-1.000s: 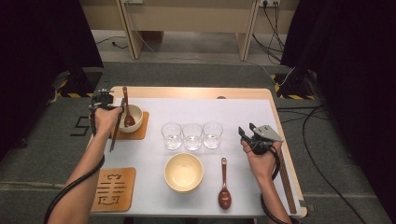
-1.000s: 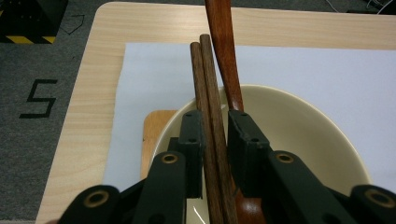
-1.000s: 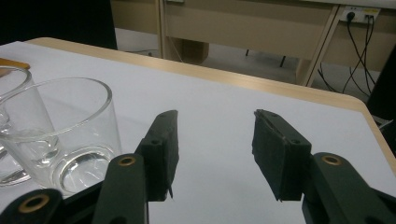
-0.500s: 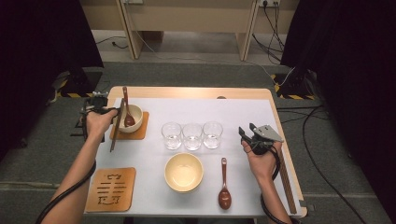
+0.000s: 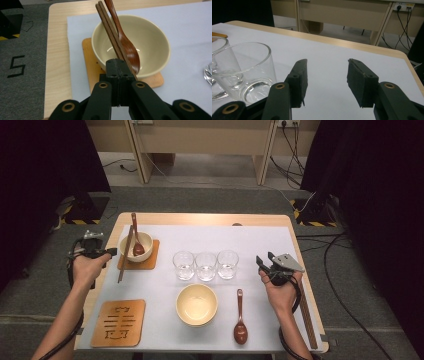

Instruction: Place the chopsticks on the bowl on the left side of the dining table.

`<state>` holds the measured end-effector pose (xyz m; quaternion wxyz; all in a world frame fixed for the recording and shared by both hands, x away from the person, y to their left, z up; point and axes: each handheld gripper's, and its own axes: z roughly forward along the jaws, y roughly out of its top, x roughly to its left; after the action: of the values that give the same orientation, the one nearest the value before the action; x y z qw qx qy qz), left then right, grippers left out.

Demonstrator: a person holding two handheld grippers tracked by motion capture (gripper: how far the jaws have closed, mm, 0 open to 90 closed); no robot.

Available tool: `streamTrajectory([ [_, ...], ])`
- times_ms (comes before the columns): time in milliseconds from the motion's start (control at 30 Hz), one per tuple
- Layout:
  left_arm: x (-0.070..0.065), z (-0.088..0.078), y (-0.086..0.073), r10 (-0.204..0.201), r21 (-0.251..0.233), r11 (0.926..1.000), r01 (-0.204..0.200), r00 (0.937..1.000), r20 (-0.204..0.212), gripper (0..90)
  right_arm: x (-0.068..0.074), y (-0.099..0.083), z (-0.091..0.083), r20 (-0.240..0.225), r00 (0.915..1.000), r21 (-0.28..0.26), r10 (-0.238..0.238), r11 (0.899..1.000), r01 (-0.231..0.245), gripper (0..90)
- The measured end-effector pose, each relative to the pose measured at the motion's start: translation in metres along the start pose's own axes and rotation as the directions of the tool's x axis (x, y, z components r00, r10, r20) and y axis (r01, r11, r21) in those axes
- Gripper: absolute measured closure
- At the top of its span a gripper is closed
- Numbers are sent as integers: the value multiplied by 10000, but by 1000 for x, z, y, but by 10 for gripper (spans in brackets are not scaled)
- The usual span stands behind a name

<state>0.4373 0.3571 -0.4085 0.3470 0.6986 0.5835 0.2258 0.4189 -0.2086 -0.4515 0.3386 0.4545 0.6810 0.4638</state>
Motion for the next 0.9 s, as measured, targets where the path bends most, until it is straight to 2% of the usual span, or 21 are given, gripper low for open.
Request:
streamTrajectory([
  [100,-1,-3,-7,16,179,9998,-18,9999,105,891,0,0,0,-10,10000,-1,-35,10000,35,511],
  [300,-6,-4,-16,447,193,9988,-451,9988,204,892,1,-1,2,-17,10000,-63,-31,10000,30,511],
  [500,-5,-1,-21,336,201,9992,-342,9991,269,891,1,-1,1,-31,10000,8,-11,10000,11,511],
  [900,-12,3,-26,649,521,9963,-678,9963,557,891,2,-1,2,-5,10000,-32,-14,10000,14,508],
])
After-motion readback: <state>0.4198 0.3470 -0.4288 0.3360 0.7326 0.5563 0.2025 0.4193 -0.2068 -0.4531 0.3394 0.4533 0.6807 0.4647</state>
